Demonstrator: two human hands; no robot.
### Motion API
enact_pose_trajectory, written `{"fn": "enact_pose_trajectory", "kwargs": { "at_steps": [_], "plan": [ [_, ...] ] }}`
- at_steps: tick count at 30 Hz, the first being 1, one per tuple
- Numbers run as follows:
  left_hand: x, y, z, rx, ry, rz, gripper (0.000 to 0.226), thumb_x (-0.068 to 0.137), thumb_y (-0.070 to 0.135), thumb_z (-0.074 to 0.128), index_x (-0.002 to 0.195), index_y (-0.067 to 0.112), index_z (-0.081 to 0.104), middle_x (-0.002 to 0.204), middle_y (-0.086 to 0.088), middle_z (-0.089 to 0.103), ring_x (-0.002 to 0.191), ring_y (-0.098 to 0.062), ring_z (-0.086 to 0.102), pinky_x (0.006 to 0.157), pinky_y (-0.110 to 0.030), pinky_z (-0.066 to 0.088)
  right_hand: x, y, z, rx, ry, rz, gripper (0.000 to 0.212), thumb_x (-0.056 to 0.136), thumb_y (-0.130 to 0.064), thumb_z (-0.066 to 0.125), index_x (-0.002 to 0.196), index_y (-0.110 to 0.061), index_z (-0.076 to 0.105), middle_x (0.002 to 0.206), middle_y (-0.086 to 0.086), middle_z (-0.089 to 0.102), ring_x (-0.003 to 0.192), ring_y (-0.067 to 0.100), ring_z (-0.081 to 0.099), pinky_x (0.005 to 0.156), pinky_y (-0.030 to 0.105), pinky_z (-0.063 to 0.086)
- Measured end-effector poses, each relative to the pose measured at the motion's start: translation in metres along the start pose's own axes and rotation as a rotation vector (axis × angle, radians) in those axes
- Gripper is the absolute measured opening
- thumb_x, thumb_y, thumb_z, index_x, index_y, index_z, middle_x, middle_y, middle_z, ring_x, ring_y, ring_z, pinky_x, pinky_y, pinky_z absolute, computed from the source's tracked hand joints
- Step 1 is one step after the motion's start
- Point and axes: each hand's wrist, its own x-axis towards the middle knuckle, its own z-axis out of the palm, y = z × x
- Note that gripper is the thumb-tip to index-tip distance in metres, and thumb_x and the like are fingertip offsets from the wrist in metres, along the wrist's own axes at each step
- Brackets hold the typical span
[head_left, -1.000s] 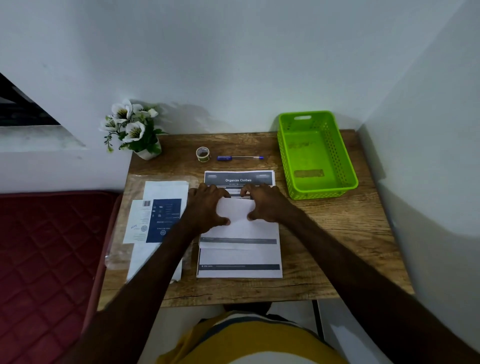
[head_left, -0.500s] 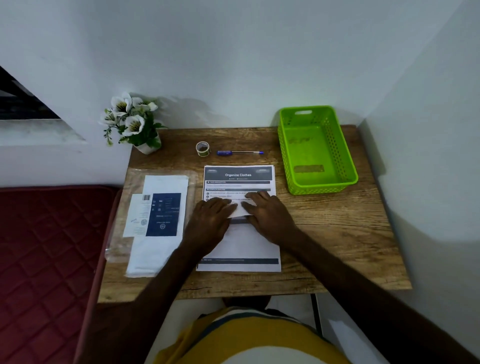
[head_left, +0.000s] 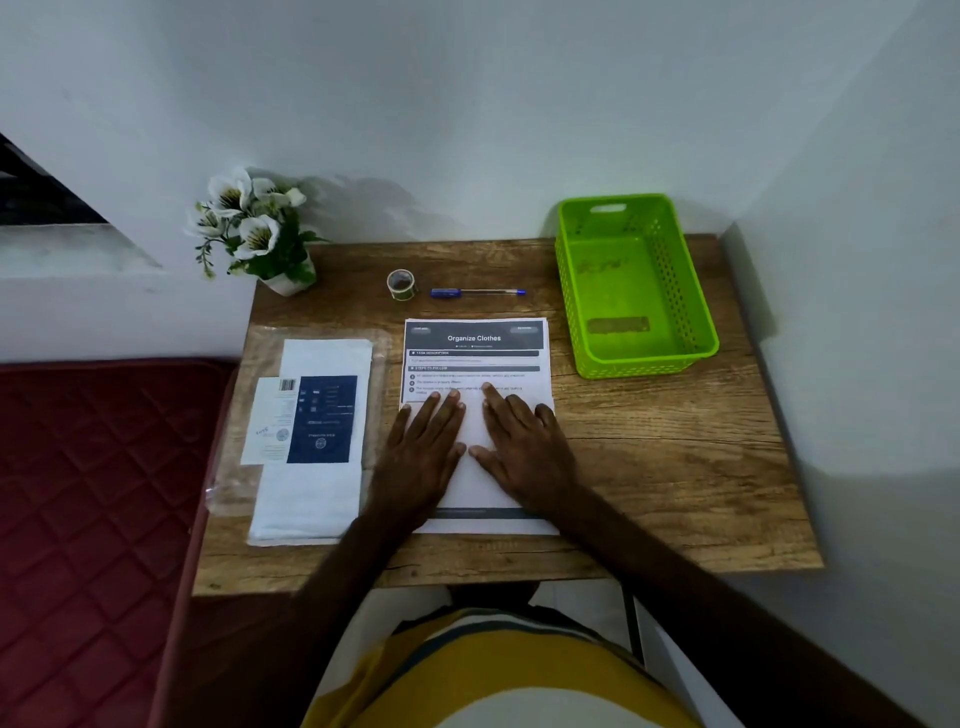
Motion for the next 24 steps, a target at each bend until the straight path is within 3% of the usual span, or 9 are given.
{"fn": "enact_pose_trajectory", "kwargs": {
  "at_steps": [5,10,16,20,24],
  "plan": [
    [0.001,0.002,0.003,-0.032,0.003,-0.04,0.053,0.11,0.035,0.033,0.158,0.011,0.036,0.167,-0.005,0.028,0.157,-0.022,0.02,0.123,-0.054,0.025,0.008,-0.016,0.003,0.029,0.068,0.025,0.057,0.102,-0.036,0.037,0.152,-0.009,0.044,0.164,0.008,0.033,0.151,0.025,0.032,0.117,0.054,0.033],
    [0.001,0.004,0.004,-0.057,0.001,-0.07,0.055,0.11,0.036,0.033,0.157,0.008,0.035,0.166,-0.009,0.029,0.156,-0.021,0.022,0.122,-0.054,0.027,0.009,-0.02,0.016,0.052,0.043,-0.005,0.058,0.101,-0.03,0.039,0.155,-0.009,0.038,0.162,0.008,0.037,0.151,0.023,0.033,0.118,0.052,0.032],
    [0.001,0.005,0.004,-0.095,-0.017,-0.141,0.064,0.107,0.042,0.035,0.16,0.007,0.027,0.169,-0.011,0.02,0.158,-0.022,0.016,0.127,-0.047,0.019,0.001,-0.01,0.018,0.102,0.03,0.057,0.059,0.106,-0.043,0.037,0.157,-0.013,0.036,0.166,0.006,0.028,0.153,0.021,0.027,0.121,0.05,0.027],
    [0.0,0.005,0.002,-0.12,-0.045,-0.172,0.067,0.107,0.044,0.033,0.162,0.01,0.019,0.171,-0.008,0.013,0.159,-0.021,0.009,0.128,-0.047,0.017,-0.017,0.013,0.011,0.102,0.029,0.154,0.07,0.104,-0.056,0.034,0.16,-0.016,0.026,0.169,0.004,0.017,0.156,0.02,0.016,0.126,0.048,0.015],
    [0.0,0.006,0.002,-0.144,-0.067,-0.186,0.068,0.107,0.044,0.032,0.164,0.013,0.013,0.172,-0.005,0.008,0.159,-0.018,0.004,0.129,-0.045,0.013,-0.028,0.029,0.009,0.09,0.004,0.209,0.073,0.103,-0.058,0.034,0.161,-0.016,0.023,0.17,0.003,0.012,0.157,0.021,0.012,0.124,0.05,0.017]
  ]
}}
